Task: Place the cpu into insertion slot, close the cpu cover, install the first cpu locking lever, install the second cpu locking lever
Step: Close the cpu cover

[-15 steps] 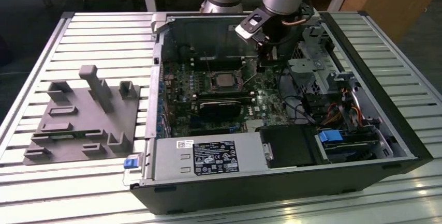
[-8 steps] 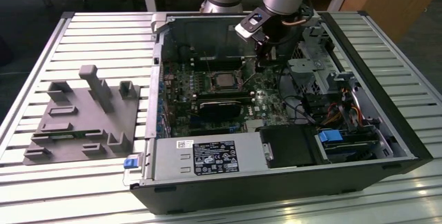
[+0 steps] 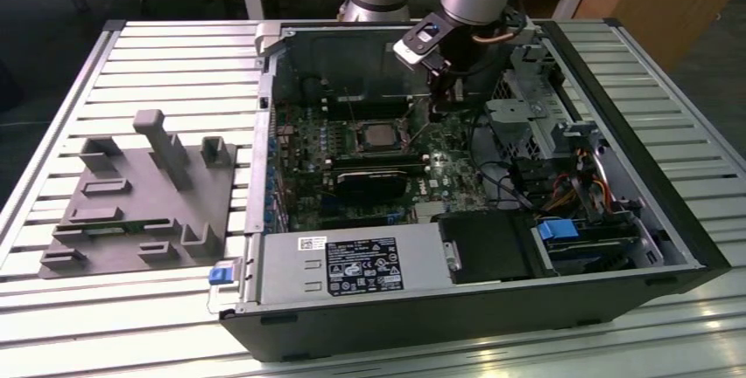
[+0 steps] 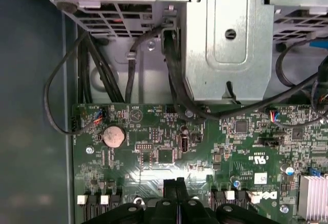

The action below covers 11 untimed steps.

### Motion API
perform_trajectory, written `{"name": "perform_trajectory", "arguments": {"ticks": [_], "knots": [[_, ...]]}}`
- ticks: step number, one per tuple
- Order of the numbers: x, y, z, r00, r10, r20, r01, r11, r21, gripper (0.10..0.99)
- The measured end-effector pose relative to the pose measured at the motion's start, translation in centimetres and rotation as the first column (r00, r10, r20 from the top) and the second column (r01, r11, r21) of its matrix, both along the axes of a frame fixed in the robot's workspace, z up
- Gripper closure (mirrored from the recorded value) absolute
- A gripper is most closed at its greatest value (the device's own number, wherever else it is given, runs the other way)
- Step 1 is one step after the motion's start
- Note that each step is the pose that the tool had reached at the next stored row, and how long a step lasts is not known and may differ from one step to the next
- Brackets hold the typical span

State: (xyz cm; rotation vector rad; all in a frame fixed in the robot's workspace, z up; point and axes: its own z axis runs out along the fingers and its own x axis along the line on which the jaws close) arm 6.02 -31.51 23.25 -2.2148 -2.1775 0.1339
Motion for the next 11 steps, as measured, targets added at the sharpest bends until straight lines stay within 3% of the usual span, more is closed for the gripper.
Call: {"name": "perform_trajectory", "arguments": {"ticks": [11], "knots": [[-1.16, 0.0, 0.0, 1.0, 0.0, 0.0077, 0.0, 1.0, 0.0, 0.984]]}}
